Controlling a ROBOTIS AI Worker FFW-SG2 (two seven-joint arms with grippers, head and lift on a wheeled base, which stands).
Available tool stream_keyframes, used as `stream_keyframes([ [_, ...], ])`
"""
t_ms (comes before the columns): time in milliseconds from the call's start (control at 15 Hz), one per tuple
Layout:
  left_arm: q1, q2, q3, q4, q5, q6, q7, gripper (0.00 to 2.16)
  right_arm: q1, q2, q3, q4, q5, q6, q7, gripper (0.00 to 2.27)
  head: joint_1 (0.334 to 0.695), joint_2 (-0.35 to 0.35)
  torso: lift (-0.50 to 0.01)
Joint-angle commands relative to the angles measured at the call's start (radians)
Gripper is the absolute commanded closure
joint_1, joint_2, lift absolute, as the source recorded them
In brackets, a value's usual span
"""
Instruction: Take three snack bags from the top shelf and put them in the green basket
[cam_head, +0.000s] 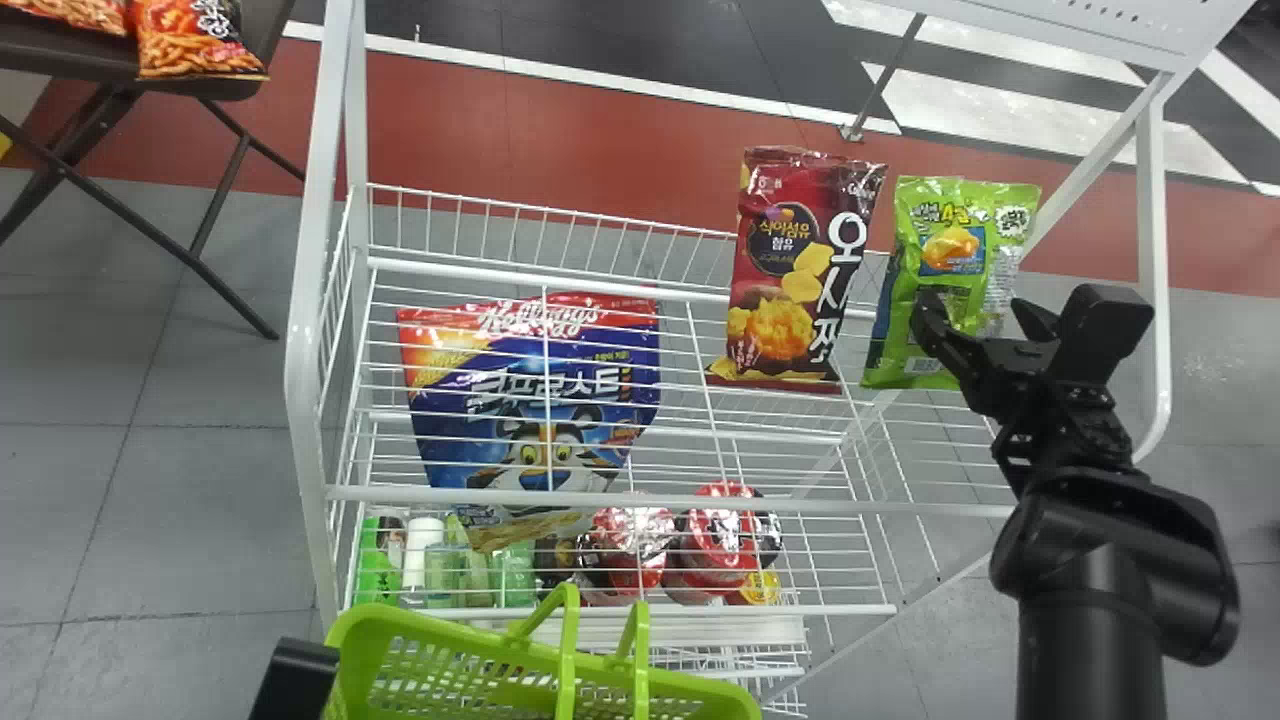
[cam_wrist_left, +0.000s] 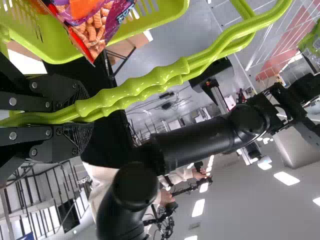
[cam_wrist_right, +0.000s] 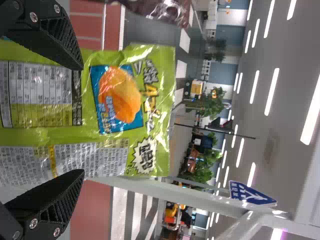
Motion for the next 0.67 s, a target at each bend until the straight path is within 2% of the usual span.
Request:
stream_keyframes([
  [0, -0.004, -0.001, 0.001, 0.008, 0.002, -0.003, 0.000, 1.05, -0.012, -0.029, 0.003, 0.023, -0.014, 0.035, 0.045, 0.96, 0.695, -0.350, -0.029],
  [67, -0.007, -0.004, 0.000, 0.012, 0.000, -0.003, 0.000, 1.05, -0.009, -0.029, 0.009, 0.019, -0.011, 0.078, 0.059, 1.93, 0.695, -0.350, -0.029],
  [133, -0.007, -0.004, -0.002, 0.012, 0.000, -0.003, 0.000, 1.05, -0.006, -0.028, 0.011, 0.006, -0.014, 0.103, 0.088, 2.20, 0.695, -0.350, -0.029],
  [400, -0.007, -0.003, 0.003, 0.014, 0.002, -0.006, 0.000, 1.05, 0.033, 0.003, -0.008, -0.077, -0.057, 0.087, 0.096, 2.24, 0.695, -0.350, -0.029],
  [600, -0.007, -0.001, 0.001, 0.012, 0.002, -0.006, 0.000, 1.05, 0.033, 0.009, -0.020, -0.087, -0.057, 0.115, 0.050, 2.24, 0.695, -0.350, -0.029],
])
